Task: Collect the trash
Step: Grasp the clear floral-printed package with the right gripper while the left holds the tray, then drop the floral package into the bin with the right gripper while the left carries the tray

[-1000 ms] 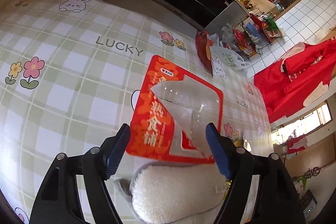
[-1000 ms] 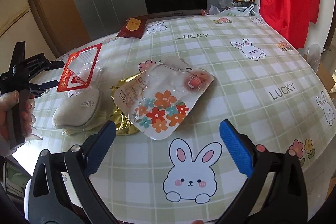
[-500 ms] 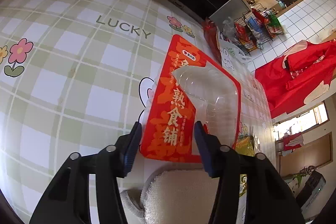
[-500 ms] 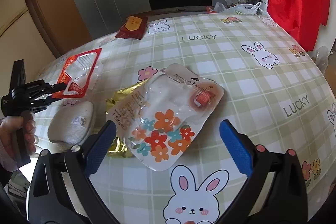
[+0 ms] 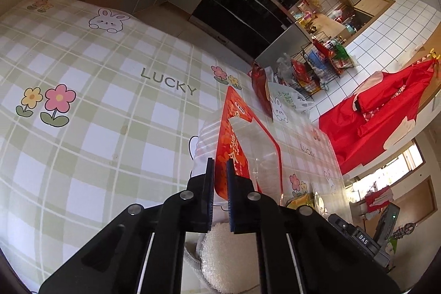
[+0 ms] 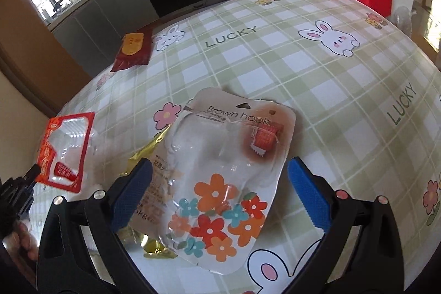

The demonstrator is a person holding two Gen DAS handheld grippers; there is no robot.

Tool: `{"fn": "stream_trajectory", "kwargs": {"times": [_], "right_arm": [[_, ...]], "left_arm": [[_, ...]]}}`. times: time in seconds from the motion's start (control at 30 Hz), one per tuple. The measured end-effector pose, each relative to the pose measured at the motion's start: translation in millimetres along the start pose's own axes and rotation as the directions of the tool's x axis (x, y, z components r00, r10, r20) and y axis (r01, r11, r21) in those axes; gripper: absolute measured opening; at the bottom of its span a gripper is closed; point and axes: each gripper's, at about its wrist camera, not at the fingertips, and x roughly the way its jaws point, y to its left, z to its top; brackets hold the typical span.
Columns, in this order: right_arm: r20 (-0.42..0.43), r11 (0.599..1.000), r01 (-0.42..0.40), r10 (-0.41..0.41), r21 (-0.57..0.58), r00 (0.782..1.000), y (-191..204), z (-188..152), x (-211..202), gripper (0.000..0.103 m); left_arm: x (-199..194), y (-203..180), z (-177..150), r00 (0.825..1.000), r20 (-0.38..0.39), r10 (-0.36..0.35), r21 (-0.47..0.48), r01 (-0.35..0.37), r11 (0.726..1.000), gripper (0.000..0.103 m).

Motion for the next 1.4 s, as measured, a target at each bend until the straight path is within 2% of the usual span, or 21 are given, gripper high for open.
{"fn": "stream_trajectory", "kwargs": {"times": [0.23,0.37,0.43,0.83,1.13,1.4], "right_arm": [[-0.061,0.997,0.045,-0.042,0.057,0.997,-2,-2,18,0.097],[-0.057,0.995,-0.015,0.021,0.103,0.998,-10,-5,15,0.087],[-0.041,0.993,-0.047,0.051,0.107,0.998,-12,-6,9,0.087],[0.055,0.99,-0.138,0.139,-0.015,0.989,2,-7,-47,0.084],[0.095,0.971,-0.231,0.237,-0.064,0.967,19,-15,-92,0.084],[0.124,0.942,-0.308,0.324,-0.133,0.938,38,-29,-142,0.084]], "left_arm": [[-20,-3,-2,0.999,0.047,-0.007,-0.003,0.007,1.0,0.006],[-28,-1,-1,0.998,0.056,-0.016,-0.016,0.016,1.0,0.005],[-32,-3,-1,0.998,0.063,-0.019,-0.014,0.02,1.0,0.004],[-72,-29,5,0.992,0.121,-0.047,0.044,0.042,0.998,0.001],[-113,-50,3,0.983,0.165,-0.075,0.076,0.063,0.995,0.001],[-161,-64,-8,0.975,0.202,-0.094,0.105,0.073,0.992,0.001]]}}
